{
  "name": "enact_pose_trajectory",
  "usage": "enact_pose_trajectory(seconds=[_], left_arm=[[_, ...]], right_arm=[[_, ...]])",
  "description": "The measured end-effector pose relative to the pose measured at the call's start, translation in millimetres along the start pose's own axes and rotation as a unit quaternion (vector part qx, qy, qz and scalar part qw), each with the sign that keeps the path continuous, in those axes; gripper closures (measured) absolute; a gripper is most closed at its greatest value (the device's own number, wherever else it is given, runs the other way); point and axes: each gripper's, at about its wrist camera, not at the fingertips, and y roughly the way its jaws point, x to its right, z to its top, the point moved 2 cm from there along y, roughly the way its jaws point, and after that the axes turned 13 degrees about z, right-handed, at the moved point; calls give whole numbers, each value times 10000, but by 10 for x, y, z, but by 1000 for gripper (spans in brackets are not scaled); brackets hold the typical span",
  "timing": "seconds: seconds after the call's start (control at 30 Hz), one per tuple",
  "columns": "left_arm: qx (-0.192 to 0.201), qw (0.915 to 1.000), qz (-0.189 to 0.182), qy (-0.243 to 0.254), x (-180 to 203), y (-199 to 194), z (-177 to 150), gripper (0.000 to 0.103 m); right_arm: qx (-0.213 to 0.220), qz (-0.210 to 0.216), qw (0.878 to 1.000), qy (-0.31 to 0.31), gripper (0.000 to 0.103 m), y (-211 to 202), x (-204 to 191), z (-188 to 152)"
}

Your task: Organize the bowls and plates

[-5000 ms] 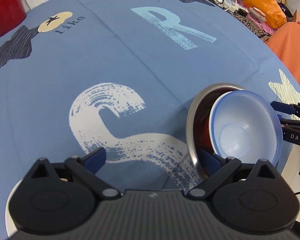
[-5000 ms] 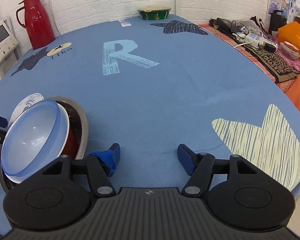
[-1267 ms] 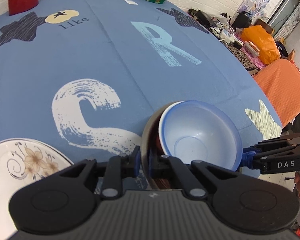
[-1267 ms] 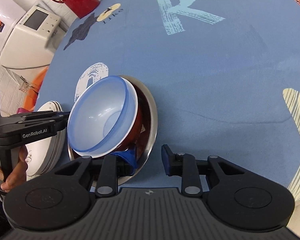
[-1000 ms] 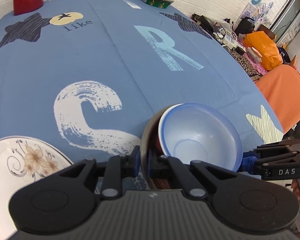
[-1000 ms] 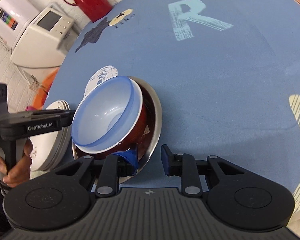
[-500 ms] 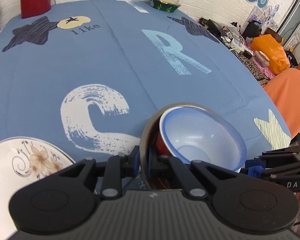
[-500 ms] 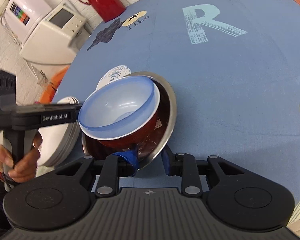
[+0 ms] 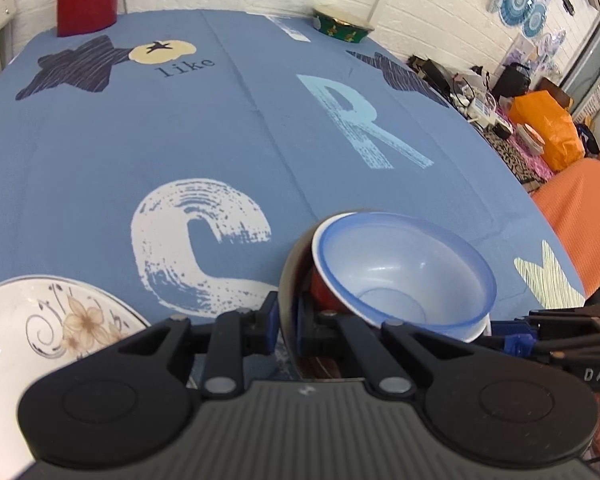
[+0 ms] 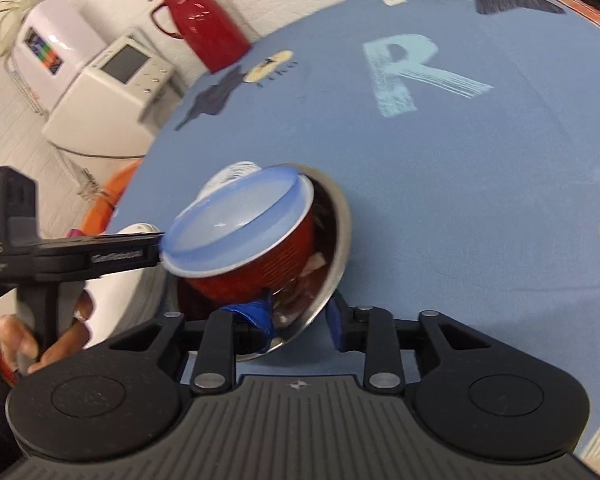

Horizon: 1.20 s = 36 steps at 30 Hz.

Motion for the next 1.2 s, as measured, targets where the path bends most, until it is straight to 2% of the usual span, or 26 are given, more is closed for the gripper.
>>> enact_pose_trajectory(seconds=[0.07,0.13,0.2,0.27,0.33,0.37,0.4,0.6,0.77,0.87,0.9,0.93,1.0,1.07,1.13,1.2], left_arm=[[31,9998,112,153,28,19,11,103],[81,9994,200,269,51,6,13,103],[22,9996,147,240,24,17,19,103],[-239,9997,28,78,-35,53,38,103],[-448,9989,22,-154,-116,90,42,84],[-424,9989,58,-174,-137,98,42,76],[-400,9990,94,-145,-142,107,38,72],[-417,9988,66,-237,-161,112,53,72],[-420,9984,104,-356,-197,168,129,71],[-319,9991,168,-222,-196,179,170,71],[-287,9993,167,-177,-194,181,177,74],[-244,9995,143,-108,-182,178,188,79],[-113,9997,111,166,-107,152,206,101],[68,9980,428,469,-37,148,214,101],[107,9973,512,510,-61,181,251,101],[96,9972,533,516,-87,200,288,102]], right_arm=[[-44,-146,9995,-274,89,46,-13,37],[-109,-172,9996,-197,89,107,69,48],[-54,-26,10000,5,88,101,143,53],[5,106,9982,588,88,66,249,65],[158,120,9933,1139,86,1,360,71],[212,86,9919,1250,85,-15,378,77],[204,56,9927,1189,84,-14,376,96],[77,-435,9944,959,84,25,273,219],[97,-562,9951,810,82,78,311,295],[219,-541,9949,818,81,123,340,335],[262,-531,9952,777,81,131,346,352],[302,-516,9951,790,81,140,357,369],[365,-409,9955,770,80,168,374,409],[270,-306,9986,338,82,209,318,440],[151,-278,9994,-148,83,247,237,455],[45,-157,9994,-296,84,280,225,471]])
